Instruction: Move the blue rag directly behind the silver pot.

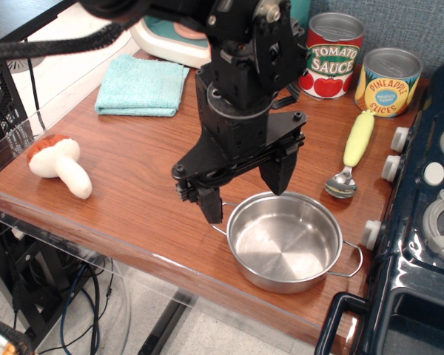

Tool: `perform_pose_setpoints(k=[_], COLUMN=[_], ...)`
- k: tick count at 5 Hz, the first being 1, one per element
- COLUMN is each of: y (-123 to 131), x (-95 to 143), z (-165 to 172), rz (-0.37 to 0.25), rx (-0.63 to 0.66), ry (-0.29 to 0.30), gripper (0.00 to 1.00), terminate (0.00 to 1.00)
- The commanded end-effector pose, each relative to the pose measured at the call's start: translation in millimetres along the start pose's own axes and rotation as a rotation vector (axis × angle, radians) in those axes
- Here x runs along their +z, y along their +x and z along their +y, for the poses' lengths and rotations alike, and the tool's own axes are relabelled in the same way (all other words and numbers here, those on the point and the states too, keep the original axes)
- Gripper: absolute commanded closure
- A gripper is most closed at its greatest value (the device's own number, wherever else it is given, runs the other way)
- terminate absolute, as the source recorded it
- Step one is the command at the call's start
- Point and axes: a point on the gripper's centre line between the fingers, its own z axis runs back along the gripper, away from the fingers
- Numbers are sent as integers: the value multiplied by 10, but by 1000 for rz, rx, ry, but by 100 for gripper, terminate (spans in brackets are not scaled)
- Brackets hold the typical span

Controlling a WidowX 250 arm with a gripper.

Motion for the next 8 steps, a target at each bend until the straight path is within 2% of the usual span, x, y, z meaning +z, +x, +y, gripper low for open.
perform_pose_setpoints(k=[1,3,4,5,6,8], y=[0,685,1193,1696,2166,2654], x=[0,111,96,-6,-146,-510], z=[0,54,76,109,155,128], rz=[0,-18,-43,-46,-87,-118], rx=[0,178,318,431,531,601], ry=[0,-18,-4,31,63,138], gripper=[0,0,0,0,0,0], terminate=[0,0,0,0,0,0])
